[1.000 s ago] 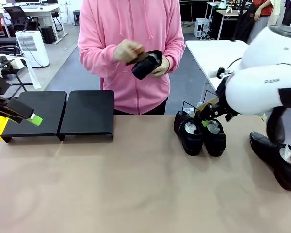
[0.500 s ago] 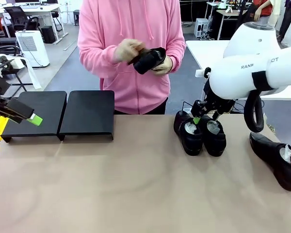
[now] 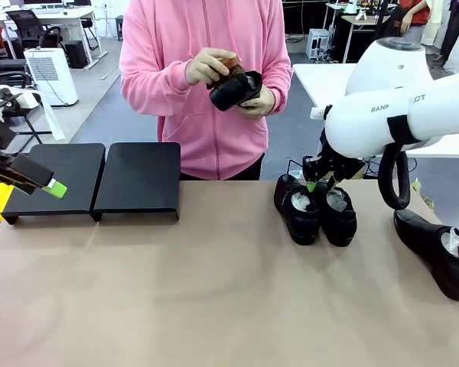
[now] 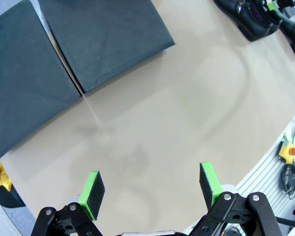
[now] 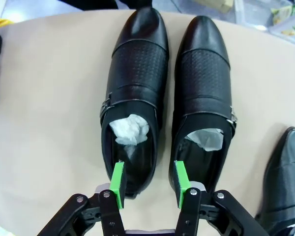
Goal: Organize the shoes by placing them on the stand.
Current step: Pick up one Shoe and place it in the middle of the table.
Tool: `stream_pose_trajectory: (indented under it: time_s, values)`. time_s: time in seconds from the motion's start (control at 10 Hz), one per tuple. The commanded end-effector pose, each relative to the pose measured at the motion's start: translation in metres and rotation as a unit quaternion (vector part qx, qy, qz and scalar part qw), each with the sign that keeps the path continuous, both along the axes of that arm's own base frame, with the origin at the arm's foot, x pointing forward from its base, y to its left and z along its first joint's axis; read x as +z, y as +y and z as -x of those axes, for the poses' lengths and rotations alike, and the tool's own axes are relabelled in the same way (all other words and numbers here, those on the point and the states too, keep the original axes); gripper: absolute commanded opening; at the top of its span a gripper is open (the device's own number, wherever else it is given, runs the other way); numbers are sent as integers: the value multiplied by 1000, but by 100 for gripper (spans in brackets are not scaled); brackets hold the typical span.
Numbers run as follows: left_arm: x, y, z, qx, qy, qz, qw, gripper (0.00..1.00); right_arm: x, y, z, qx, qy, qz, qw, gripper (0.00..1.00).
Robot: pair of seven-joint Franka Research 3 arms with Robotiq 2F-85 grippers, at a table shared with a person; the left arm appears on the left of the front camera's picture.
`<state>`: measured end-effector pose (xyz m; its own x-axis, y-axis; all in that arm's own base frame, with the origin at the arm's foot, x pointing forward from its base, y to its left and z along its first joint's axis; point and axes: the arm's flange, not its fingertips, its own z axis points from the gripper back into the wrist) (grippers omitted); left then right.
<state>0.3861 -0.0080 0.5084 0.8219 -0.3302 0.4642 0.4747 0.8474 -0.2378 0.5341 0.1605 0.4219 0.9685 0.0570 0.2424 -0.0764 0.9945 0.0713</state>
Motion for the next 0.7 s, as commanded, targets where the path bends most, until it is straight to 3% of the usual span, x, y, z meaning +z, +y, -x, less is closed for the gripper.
stream_pose_trajectory:
  time_s: [0.0,0.6]
  values:
    - [-1,2,0,-6,-2,8,1000,100,-15,15,-18,-22,0,11,1000,53]
    - [-1,2,0,-6,-2,8,1000,100,-42,10,-37,-37,28,-12,999,53]
